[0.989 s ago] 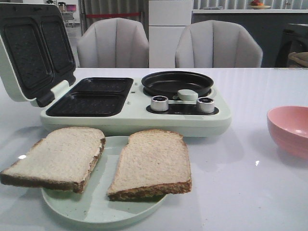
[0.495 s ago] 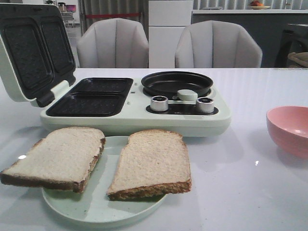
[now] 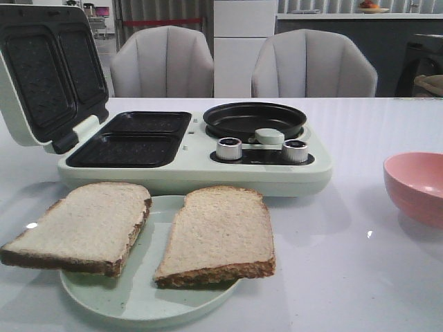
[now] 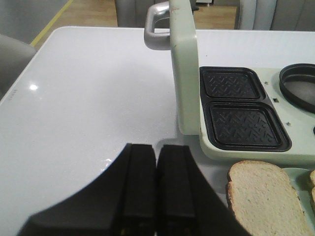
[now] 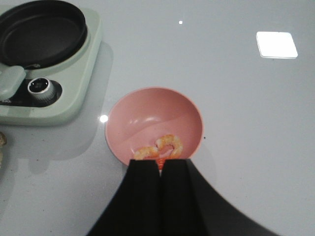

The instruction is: Make breakfast with bread and shrimp

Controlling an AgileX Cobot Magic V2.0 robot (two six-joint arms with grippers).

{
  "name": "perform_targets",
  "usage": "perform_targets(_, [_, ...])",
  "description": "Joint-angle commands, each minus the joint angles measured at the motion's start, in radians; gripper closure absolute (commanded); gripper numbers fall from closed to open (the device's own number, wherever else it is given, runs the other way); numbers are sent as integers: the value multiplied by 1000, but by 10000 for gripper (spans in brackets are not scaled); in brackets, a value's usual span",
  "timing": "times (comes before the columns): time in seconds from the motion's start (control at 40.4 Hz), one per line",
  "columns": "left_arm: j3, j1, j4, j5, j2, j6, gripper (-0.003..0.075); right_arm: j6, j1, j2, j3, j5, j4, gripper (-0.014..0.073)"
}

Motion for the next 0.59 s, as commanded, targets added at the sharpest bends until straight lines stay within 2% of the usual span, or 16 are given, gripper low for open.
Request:
perform_targets(0.0, [-28, -7, -9, -80, 16, -4, 604, -1, 0, 30, -27, -67, 0, 497])
perform_targets(0.049, [-28, -7, -9, -80, 16, -4, 560, -1, 0, 40, -27, -67, 0, 424])
perform_targets(0.099, [-28, -7, -9, -80, 16, -4, 481, -1, 0, 41, -27, -67, 0, 326])
perform_targets(0.148, [-28, -7, -9, -80, 16, -4, 374, -1, 0, 41, -27, -67, 0, 207])
perform_targets(0.247, [-28, -7, -9, -80, 16, -4, 170, -1, 0, 41, -27, -67, 0, 62])
perform_targets(0.322, [-28, -7, -9, -80, 18, 7, 139, -1, 0, 41, -27, -66, 0, 32])
perform_targets(0.445, [-28, -12, -44, -78, 38, 182, 139, -1, 0, 41, -27, -66, 0, 35])
perform_targets(0.569, [-28, -85, -114, -72, 83, 334, 139, -1, 0, 41, -27, -66, 0, 35])
